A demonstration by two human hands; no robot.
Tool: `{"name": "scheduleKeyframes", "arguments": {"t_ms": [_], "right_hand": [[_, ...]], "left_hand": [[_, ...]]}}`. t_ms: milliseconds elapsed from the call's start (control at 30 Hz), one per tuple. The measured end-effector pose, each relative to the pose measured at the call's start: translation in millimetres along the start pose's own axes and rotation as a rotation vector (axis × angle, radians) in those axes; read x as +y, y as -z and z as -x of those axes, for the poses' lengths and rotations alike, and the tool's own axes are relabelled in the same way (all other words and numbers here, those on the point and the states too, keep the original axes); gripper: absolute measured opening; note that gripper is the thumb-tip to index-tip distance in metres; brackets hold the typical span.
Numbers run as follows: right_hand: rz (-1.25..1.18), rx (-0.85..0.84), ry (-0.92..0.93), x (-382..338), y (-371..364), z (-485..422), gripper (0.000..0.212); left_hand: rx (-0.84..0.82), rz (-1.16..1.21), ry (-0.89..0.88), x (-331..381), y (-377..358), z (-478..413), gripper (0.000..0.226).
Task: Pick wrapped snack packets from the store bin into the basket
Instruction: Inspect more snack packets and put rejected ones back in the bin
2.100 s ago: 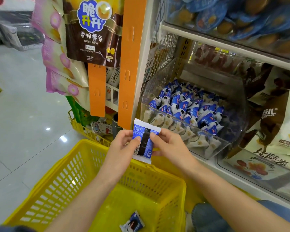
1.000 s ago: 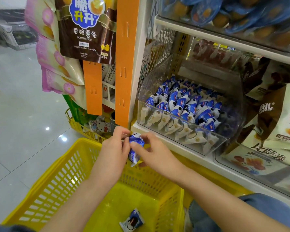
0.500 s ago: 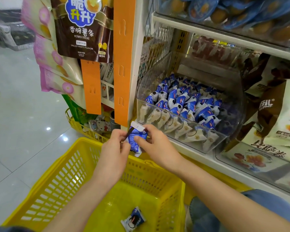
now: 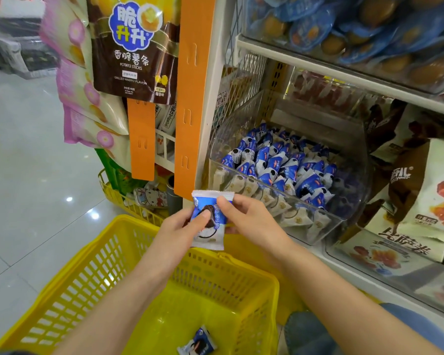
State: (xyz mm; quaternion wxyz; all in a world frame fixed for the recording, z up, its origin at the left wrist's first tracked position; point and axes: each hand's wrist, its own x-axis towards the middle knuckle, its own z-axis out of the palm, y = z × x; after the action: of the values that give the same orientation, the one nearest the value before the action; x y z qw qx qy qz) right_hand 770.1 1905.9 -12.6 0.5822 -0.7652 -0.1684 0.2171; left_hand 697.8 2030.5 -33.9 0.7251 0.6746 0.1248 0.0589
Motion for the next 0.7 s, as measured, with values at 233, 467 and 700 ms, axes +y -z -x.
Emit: {"name": "scheduleKeyframes", "arguments": {"t_ms": [233, 467, 700], "right_hand": [[0.212, 0.292, 0.190, -4, 4, 1, 0.031], [0.289, 0.361, 0.297, -24, 30, 6, 0.024], [0.919, 0.532, 0.036, -37, 127, -41, 0.024]], "left_hand": [[-0.123, 0.075, 0.019, 2, -4, -1, 0.021], [-0.166, 0.136, -0.064, 13, -13, -5, 0.023], [-0.080, 0.187, -0.103, 18, -28, -19, 0.024]]}}
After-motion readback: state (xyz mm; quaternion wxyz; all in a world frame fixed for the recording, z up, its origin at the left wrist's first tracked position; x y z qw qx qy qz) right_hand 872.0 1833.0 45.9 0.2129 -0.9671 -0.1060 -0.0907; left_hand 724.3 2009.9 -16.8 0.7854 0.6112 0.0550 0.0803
